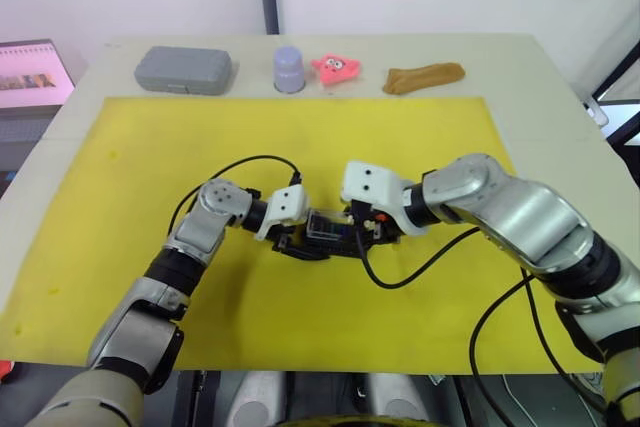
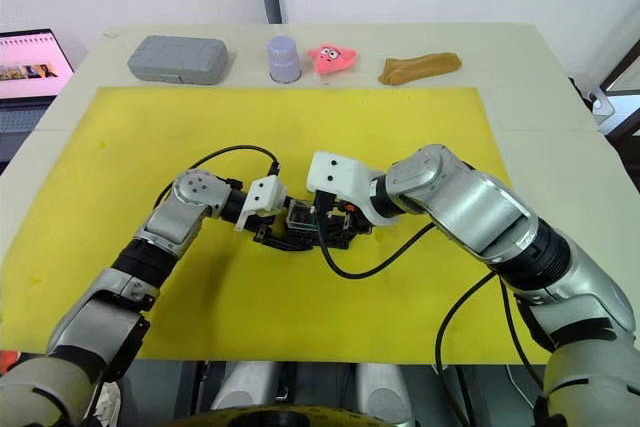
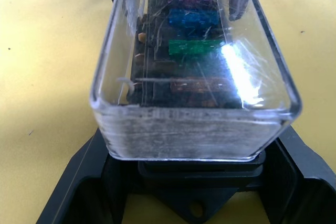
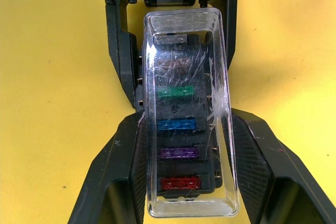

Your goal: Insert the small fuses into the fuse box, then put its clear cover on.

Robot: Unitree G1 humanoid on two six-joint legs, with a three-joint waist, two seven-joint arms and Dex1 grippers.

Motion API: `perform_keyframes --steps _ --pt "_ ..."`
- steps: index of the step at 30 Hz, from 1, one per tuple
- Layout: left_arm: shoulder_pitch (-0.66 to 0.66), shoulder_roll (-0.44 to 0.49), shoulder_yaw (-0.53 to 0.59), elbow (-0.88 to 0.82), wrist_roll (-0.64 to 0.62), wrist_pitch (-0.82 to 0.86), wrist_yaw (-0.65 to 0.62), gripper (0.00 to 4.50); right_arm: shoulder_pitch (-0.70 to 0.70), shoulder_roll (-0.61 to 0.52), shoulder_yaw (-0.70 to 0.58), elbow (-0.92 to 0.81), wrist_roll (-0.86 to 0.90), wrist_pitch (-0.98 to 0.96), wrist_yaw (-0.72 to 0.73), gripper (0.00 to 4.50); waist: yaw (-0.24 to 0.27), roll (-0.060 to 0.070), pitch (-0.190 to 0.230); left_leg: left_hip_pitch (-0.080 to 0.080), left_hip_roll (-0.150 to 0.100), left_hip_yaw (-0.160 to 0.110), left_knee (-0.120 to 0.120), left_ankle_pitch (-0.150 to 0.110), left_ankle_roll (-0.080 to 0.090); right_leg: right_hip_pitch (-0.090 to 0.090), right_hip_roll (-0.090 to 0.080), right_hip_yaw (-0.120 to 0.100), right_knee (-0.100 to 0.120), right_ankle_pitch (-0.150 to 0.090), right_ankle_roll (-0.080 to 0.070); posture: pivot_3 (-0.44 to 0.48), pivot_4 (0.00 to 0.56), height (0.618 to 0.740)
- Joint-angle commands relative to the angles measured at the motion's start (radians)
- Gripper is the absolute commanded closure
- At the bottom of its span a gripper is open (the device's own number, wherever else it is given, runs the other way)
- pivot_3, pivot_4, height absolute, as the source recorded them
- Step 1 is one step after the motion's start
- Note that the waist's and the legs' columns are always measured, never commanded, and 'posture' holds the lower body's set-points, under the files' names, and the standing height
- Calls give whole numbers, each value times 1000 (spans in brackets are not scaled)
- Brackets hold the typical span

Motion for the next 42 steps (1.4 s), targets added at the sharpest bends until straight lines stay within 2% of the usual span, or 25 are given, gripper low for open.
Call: perform_keyframes --steps 1,15,33,34,36,42 --pt "15 10 -17 10 30 10 7 1924 -7 11 -6 -25 22 39 -4 2793 0 0 0 0 0 0 0 0 0 0 0 0 0 0 0 0 150 740" --pt "10 11 -18 14 31 7 3 1924 3 22 9 -22 16 42 -44 2793 0 0 0 0 0 0 0 0 0 0 0 0 0 0 0 0 150 740" --pt "9 8 -18 12 29 14 2 1924 17 -20 30 -7 -7 2 -35 2793 0 0 0 0 0 0 0 0 1 0 0 0 0 0 0 0 150 740" --pt "9 8 -18 12 29 14 2 1924 16 -19 29 -5 -8 1 -35 1754 0 0 0 0 0 0 0 0 0 0 0 0 0 0 0 0 150 740" --pt "10 8 -19 11 29 15 2 1924 10 -13 19 -1 -5 2 -34 959 0 0 0 0 0 0 0 0 1 0 0 0 0 0 0 0 150 740" --pt "11 11 -18 10 29 14 1 1924 -11 -6 -16 1 5 8 -32 959 0 0 0 0 0 0 0 0 0 0 0 0 0 0 0 0 150 740"
